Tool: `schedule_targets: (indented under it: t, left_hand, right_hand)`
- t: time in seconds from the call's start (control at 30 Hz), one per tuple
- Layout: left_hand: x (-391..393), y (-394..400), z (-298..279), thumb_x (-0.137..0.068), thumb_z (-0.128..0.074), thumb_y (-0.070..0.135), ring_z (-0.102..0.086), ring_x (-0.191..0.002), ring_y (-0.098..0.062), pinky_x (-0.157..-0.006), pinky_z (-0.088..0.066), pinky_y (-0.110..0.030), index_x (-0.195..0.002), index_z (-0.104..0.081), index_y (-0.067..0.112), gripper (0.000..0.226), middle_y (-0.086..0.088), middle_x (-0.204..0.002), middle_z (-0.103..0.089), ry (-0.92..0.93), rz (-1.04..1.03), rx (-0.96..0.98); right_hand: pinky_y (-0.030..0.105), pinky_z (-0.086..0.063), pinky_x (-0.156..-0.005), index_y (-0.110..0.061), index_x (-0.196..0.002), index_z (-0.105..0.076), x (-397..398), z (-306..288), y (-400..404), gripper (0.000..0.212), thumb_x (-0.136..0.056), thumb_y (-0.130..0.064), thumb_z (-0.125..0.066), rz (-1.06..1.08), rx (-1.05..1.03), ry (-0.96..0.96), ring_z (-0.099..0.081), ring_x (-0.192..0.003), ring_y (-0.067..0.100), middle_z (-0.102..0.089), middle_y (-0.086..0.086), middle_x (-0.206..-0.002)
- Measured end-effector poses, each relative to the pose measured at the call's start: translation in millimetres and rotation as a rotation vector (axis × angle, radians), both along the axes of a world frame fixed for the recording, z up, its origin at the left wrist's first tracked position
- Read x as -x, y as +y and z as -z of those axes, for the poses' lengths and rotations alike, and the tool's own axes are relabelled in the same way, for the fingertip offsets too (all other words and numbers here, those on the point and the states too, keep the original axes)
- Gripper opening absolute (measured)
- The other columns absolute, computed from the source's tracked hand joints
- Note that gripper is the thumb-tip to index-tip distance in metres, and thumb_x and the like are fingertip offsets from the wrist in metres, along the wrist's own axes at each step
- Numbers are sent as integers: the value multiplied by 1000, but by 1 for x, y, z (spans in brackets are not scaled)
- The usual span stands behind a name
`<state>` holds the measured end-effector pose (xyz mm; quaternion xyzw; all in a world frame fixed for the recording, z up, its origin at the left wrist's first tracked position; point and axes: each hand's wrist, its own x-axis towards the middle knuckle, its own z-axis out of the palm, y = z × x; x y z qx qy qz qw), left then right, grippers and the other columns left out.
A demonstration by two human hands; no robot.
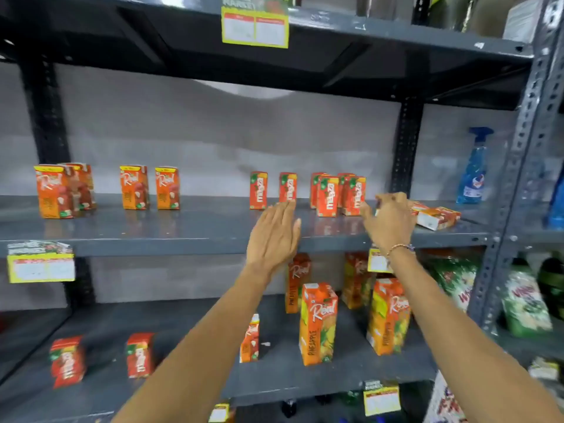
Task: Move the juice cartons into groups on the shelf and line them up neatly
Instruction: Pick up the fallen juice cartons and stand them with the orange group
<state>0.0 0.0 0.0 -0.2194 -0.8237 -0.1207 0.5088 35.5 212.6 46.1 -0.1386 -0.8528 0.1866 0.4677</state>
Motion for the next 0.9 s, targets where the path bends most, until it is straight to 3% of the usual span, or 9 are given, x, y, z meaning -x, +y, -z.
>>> schedule_targets:
  t: [0.13, 0.27, 0.33, 0.47, 0.57, 0.67, 0.77, 0.9]
  left_hand:
    - [1, 49, 19, -98, -37, 28, -55, -123, -31, -110, -35, -39, -131, -54, 1, 45, -17, -130, -60, -126, 36, 94]
    - [6, 63, 23, -97, -33, 32, -65, -95, -25, -85, -49, -38, -107, -65, 10, 39, -8, -104, -70, -31, -49, 108]
    - [7, 62, 26, -97, -35, 33, -64, -83, -22, -77, -49, -36, -96, -63, 13, 34, -4, -93, -68, -24, -77, 119]
    - [12, 63, 32, -96, -43, 34, -62, -77, -20, -75, -49, -33, -91, -62, 14, 27, -2, -88, -66, 13, -119, 126]
    - [14, 65, 34, -95, -47, 33, -63, -76, -20, -75, -50, -34, -90, -62, 14, 25, -2, -87, -67, 35, -125, 97]
    - [14, 65, 34, -95, -46, 33, -63, -77, -20, -76, -50, -34, -91, -62, 14, 25, -2, -89, -67, 33, -121, 97]
    - [14, 65, 34, -96, -44, 34, -63, -79, -20, -77, -49, -34, -92, -62, 15, 27, -2, -90, -67, 24, -132, 119]
    - [13, 63, 34, -96, -45, 35, -63, -82, -20, -79, -50, -33, -95, -63, 15, 27, -2, -93, -67, -15, -142, 137]
  right_hand:
    - [42, -47, -85, 0, -102, -65, 4, -4, 69, 57, -75, -50, -67, -67, 231, -176, -61, -102, 39, -66, 25, -109]
    - [38, -45, -96, -7, -119, -59, 18, -6, 105, 70, -66, -50, -75, -260, 458, -354, -58, -111, 28, -63, 14, -124]
    - [31, -42, -88, -8, -123, -57, 24, -11, 114, 76, -64, -50, -78, -314, 507, -409, -55, -106, 22, -61, 12, -127]
    - [32, -39, -79, -7, -132, -46, 34, -21, 121, 87, -65, -56, -73, -314, 461, -592, -53, -98, 24, -63, 12, -116]
    - [34, -39, -86, -8, -136, -40, 38, -24, 121, 92, -67, -61, -69, -251, 375, -650, -52, -106, 26, -59, 12, -122]
    - [38, -38, -96, -10, -136, -40, 40, -25, 116, 92, -67, -66, -64, -190, 299, -658, -49, -120, 30, -53, 13, -133]
    - [35, -41, -92, -8, -132, -44, 43, -26, 113, 94, -64, -69, -65, -177, 305, -642, -52, -115, 28, -55, 14, -132]
    - [49, -36, -107, -11, -144, -19, 46, -21, 109, 120, -54, -68, -73, -139, 379, -548, -37, -134, 34, -32, 12, -151]
